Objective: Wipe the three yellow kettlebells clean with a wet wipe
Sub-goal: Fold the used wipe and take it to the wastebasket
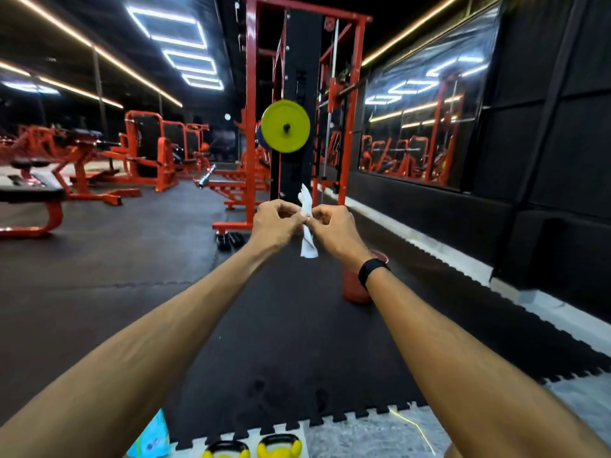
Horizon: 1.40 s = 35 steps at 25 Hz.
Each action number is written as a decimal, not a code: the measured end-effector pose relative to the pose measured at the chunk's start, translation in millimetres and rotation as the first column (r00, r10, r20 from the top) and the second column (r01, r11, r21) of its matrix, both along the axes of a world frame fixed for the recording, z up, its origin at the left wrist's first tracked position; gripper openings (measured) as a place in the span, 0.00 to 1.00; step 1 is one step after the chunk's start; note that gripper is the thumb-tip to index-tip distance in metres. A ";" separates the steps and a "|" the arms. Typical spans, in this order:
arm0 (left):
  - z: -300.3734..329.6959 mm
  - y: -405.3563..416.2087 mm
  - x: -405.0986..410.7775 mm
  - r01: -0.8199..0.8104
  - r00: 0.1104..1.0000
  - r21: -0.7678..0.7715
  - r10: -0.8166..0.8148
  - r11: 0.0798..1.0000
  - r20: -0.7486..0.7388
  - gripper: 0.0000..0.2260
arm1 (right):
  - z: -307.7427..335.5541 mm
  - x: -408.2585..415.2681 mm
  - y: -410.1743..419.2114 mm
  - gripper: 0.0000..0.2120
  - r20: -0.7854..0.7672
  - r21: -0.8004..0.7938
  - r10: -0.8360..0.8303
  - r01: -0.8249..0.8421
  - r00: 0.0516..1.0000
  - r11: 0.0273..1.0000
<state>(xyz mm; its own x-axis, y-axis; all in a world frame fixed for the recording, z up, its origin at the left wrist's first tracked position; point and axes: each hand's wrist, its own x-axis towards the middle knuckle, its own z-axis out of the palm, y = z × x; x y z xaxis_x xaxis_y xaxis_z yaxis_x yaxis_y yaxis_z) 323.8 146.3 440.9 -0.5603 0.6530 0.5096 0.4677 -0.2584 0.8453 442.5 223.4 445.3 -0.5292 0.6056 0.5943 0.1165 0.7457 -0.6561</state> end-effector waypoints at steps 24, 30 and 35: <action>-80.9 39.9 -45.7 0.070 0.860 0.041 -0.081 0.997 0.504 0.18 | -70.6 -43.7 56.2 0.08 -0.039 -0.443 0.174 -0.173 0.984 0.880; -258.2 115.8 -113.7 -0.039 0.733 -0.156 0.134 0.987 0.667 0.19 | -253.0 -117.3 138.5 0.09 0.073 -0.697 0.193 -0.088 0.979 0.712; -349.7 184.2 -173.7 -0.062 0.739 -0.243 0.208 0.968 0.641 0.15 | -338.8 -182.5 202.8 0.10 0.115 -0.741 0.129 -0.001 0.985 0.671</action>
